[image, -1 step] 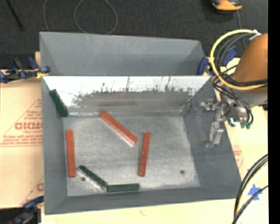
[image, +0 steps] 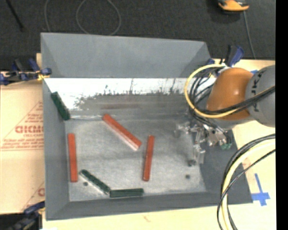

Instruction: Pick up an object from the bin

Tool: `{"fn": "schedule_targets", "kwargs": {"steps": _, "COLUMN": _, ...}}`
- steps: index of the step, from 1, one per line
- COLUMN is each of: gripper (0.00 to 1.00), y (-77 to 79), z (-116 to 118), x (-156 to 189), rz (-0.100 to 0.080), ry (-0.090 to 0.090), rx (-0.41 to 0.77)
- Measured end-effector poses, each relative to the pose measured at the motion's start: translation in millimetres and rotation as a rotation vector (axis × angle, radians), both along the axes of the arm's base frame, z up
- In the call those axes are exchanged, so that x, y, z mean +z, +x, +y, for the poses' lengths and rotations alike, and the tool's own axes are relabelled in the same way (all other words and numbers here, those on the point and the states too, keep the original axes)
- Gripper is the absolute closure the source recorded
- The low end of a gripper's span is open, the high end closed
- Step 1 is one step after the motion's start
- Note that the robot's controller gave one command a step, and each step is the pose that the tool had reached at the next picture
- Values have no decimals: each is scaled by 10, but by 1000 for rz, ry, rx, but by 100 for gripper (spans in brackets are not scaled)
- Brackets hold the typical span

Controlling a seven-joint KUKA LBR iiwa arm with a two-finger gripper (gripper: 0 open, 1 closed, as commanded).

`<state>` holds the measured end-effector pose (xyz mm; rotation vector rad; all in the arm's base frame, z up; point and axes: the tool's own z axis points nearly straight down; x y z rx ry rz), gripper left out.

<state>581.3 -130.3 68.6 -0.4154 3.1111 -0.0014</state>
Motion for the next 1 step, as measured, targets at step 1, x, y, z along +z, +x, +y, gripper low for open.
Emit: {"fn": "schedule_targets", "kwargs": {"steps": 1, "gripper": 0, "y": 59, "z": 930, "x": 268, "rz": -5, "ry": 3, "rx": 141}}
